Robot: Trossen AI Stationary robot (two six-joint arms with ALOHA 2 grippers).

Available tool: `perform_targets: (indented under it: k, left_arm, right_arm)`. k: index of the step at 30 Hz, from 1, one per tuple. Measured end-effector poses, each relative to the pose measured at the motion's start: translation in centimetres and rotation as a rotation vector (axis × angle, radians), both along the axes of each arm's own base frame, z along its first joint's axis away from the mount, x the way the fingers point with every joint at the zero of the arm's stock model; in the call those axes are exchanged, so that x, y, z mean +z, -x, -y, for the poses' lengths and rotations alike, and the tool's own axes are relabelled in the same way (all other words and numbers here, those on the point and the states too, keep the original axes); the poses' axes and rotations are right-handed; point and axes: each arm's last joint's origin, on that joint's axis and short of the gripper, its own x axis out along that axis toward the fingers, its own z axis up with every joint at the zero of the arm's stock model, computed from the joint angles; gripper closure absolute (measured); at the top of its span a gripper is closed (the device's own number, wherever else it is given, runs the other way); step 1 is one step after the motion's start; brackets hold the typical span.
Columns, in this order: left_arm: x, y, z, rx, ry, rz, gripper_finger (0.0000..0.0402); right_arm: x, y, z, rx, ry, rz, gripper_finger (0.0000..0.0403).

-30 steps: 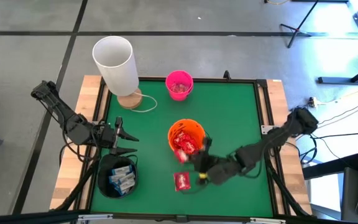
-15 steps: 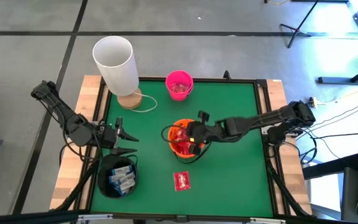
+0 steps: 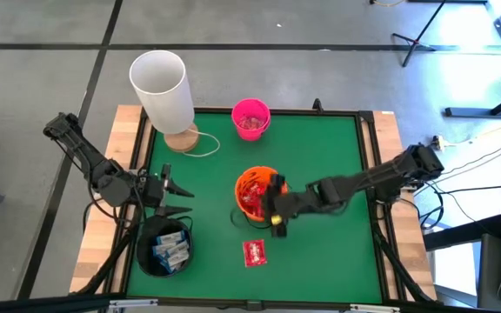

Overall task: Sort candy
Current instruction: Put the red candy into the orange bucket

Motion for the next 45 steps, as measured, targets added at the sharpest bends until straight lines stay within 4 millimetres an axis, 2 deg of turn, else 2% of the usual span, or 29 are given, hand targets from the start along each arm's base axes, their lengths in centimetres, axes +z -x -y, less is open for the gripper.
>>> perform_targets:
  k: [5, 10, 16, 23, 27, 30, 39, 42, 45]
  left_arm:
    - [0.0, 0.0, -0.1, 0.040, -0.015, 0.008, 0.0234]
    - [0.0, 0.0, -0.2, 0.069, -0.020, 0.015, 0.0234]
    - [0.1, 0.0, -0.2, 0.079, 0.008, 0.017, 0.0234]
    - [0.1, 0.0, -0.3, 0.106, 0.029, 0.022, 0.0234]
    - [0.1, 0.0, -0.3, 0.125, 0.051, 0.027, 0.0234]
    - [0.1, 0.0, -0.3, 0.131, 0.062, 0.028, 0.0234]
    - [0.1, 0.0, -0.3, 0.135, 0.080, 0.028, 0.0234]
    - [0.1, 0.0, -0.3, 0.128, 0.104, 0.026, 0.0234]
    - [-0.1, -0.1, -0.1, 0.104, 0.128, 0.012, 0.0234]
  right_arm:
    - [-1.6, -0.5, -3.9, 0.127, 0.029, 0.035, 0.0175]
    - [-5.3, -1.4, -6.7, 0.197, 0.030, -0.012, 0.0178]
    - [-9.3, -1.9, -8.6, 0.223, 0.001, -0.101, 0.0178]
    - [-12.4, -1.7, -10.4, 0.246, -0.040, -0.178, 0.0178]
    - [-13.3, -1.4, -10.8, 0.228, -0.016, -0.203, 0.0178]
    - [-12.8, -1.4, -10.6, 0.196, 0.019, -0.204, 0.0178]
    - [-7.1, -2.0, -10.4, 0.091, 0.104, -0.116, 0.0178]
    - [-5.5, -2.3, -11.2, 0.115, 0.054, -0.062, 0.0178]
    - [-5.4, -2.4, -12.3, 0.137, 0.004, -0.019, 0.0178]
